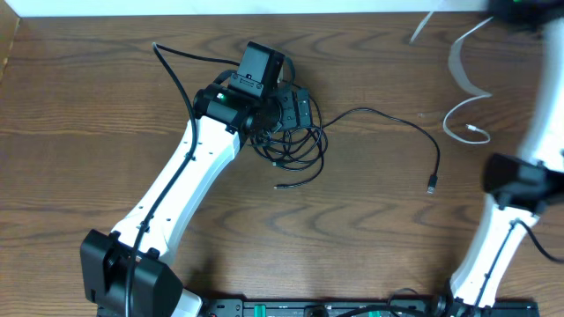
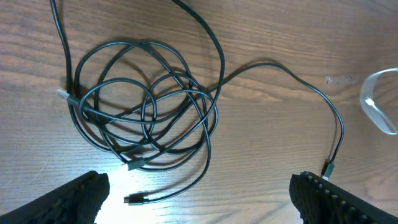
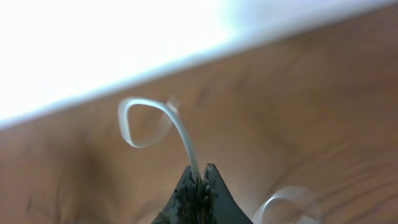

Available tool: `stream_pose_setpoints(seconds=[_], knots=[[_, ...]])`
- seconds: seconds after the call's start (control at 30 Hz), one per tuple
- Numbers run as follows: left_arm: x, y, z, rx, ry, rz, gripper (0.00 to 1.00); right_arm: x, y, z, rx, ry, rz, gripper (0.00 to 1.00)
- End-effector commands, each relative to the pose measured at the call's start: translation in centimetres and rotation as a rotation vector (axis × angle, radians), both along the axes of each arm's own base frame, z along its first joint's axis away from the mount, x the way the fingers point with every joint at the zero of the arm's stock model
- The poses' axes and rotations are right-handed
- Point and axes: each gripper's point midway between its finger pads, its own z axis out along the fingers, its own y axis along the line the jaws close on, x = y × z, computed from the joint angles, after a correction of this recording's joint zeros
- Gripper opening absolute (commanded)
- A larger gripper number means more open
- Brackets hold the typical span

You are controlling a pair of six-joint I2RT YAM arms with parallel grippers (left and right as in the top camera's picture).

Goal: Untangle cables

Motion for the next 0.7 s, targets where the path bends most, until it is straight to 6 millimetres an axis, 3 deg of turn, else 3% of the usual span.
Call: stream_pose_setpoints(seconds=[0.0, 0.17, 0.3, 0.5, 0.67], knots=[[0.2, 0.4, -0.1, 0.013, -0.001, 0.011, 0.98, -1.8, -7.4, 6.6, -0.078, -0.198, -0.147, 0.01], [0.2, 0.4, -0.1, 0.013, -0.001, 0.011, 0.98, -1.0, -17.6, 8.3, -0.146, -0.362, -0.315, 0.01], [0.2, 0.4, -0.1, 0.013, -0.001, 0.011, 0.98, -0.2, -22.0, 7.3, -0.267, -0.379, -0.421, 0.01], [0.2, 0.4, -0.1, 0.013, -0.001, 0.011, 0.98, 0.9, -23.8, 3.5, -0.344, -0.313, -0.424, 0.01], [0.2, 0.4, -0.1, 0.013, -0.001, 0.011, 0.98, 2.1, -25.1, -2.8, -0.336, -0.219, -0.433, 0.01]])
